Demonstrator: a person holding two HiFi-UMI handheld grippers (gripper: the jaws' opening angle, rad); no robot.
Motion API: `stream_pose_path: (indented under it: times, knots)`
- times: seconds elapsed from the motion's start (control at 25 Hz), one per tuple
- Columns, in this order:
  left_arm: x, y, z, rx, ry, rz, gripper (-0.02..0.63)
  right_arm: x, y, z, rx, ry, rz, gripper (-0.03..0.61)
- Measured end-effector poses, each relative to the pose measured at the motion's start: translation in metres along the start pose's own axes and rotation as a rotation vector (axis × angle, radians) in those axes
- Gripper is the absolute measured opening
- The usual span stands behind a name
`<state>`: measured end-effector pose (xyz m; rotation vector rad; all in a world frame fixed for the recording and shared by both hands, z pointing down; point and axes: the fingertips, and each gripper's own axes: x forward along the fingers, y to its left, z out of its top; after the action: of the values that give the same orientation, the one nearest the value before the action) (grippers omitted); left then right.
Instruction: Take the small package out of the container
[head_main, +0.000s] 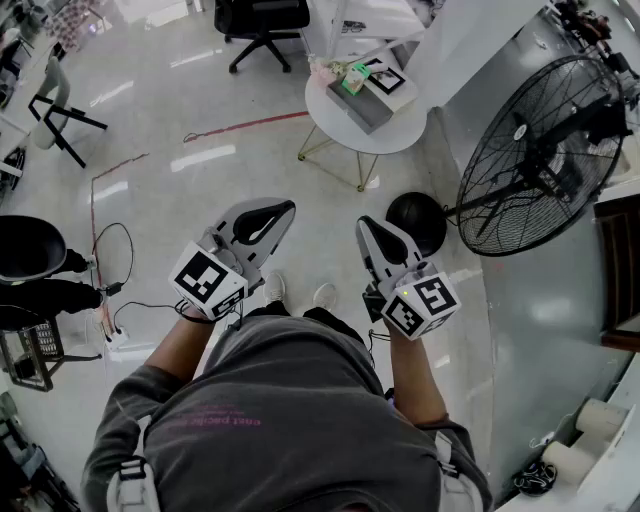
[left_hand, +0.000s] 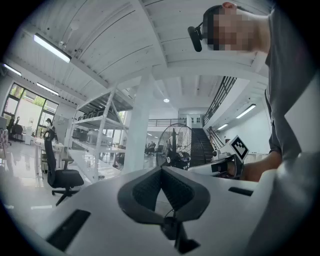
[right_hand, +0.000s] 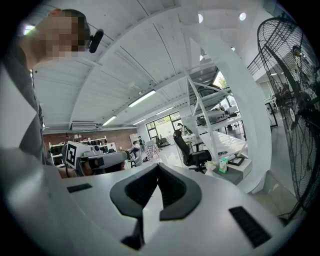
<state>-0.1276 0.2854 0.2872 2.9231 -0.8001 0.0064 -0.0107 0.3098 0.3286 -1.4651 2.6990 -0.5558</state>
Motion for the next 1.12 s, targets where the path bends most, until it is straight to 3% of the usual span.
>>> stream_pose_path:
  times: [1.12]
  knots:
    - [0.078, -0.059, -0.012, -0.003, 0.011, 0.077, 0.015, -0.052, -0.09, 0.003, 0.034, 0.015, 0.031, 0.023]
